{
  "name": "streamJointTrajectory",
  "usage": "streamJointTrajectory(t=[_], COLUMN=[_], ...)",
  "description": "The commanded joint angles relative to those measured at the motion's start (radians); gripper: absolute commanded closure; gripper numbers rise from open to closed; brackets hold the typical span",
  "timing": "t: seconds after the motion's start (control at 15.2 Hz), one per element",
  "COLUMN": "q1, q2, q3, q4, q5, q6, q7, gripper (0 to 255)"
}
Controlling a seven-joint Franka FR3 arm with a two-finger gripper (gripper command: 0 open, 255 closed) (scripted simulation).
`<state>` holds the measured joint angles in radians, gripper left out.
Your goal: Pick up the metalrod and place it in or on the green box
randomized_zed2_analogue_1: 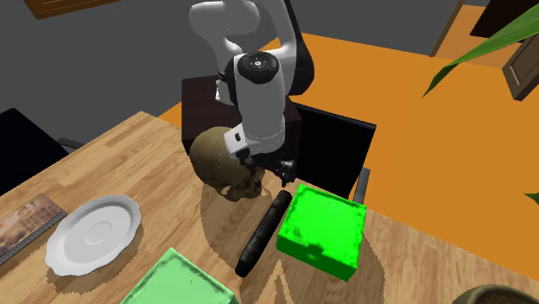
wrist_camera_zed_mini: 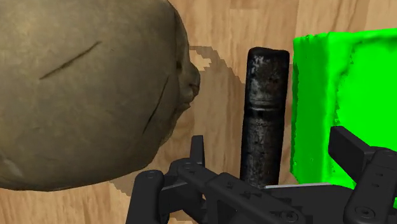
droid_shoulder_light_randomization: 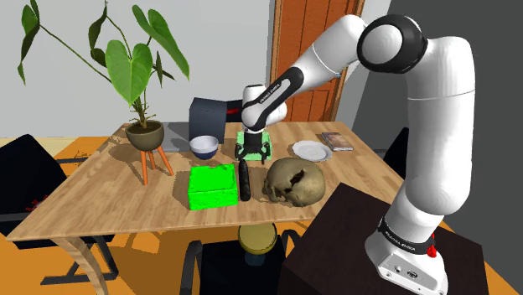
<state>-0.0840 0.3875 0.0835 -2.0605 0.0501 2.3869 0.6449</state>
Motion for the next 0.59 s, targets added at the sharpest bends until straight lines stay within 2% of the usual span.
streamJointTrajectory(t=[0.0, 0.53], q1=[-0.002, -0.018], q2=[0.086, 0.371], q3=[-0.008, -0.031], q4=[0.07, 0.334], q5=[0.012, 0.067], q6=[0.015, 0.033], q7=[0.028, 0.115], gripper=[0, 0])
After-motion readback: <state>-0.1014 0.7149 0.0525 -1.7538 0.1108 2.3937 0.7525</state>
